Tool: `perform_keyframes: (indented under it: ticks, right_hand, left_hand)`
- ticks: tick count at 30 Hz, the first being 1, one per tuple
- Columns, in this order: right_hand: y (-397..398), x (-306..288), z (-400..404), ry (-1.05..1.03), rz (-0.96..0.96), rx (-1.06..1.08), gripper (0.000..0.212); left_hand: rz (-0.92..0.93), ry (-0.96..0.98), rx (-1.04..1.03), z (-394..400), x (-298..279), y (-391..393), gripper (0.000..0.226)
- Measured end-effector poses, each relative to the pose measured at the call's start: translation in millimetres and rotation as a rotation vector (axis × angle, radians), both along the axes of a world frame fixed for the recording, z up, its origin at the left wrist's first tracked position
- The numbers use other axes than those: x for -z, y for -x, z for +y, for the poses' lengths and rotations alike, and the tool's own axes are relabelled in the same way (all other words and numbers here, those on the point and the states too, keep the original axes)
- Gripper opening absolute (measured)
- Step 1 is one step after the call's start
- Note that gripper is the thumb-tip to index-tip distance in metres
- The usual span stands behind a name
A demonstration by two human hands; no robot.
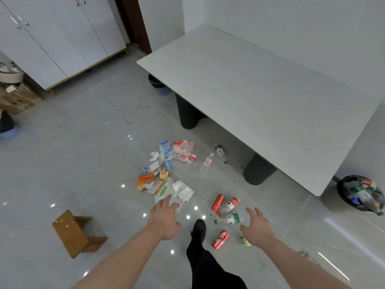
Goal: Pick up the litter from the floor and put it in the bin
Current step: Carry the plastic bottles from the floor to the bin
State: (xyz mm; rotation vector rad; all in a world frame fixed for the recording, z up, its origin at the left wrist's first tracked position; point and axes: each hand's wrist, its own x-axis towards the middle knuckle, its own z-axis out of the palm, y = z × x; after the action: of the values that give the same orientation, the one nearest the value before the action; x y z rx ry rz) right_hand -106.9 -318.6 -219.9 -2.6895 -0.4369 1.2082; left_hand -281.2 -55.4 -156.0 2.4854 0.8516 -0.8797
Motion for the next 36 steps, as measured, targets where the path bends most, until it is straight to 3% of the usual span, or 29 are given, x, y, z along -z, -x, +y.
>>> perform_keyframes:
  ticks: [7,15,19,28,36]
  right_hand:
    - [-58,40,138,-0.027,0.056,-0.016,0.073]
    - [-109,138,229,-0.021,0.087,0.117,0.073]
    - [-149,222,257,0.037,0.031,0.147,0.071]
    - [-246,496,295,0.052,-0.081,0.216,0.075]
    - [-350,659,323,0.132,-0.223,0.169,0.075]
  left_hand:
    - [0.017,-0.001,0.077,108,46,-71,0.069]
    - [0.077,0.085,0.177,197,167,-152,0.069]
    - [0.056,0.133,0.230,221,279,-206,0.068]
    - [-0.018,0.180,0.288,226,573,-304,0.062]
    - [-0.114,0.207,0.343,202,741,-370,0.063]
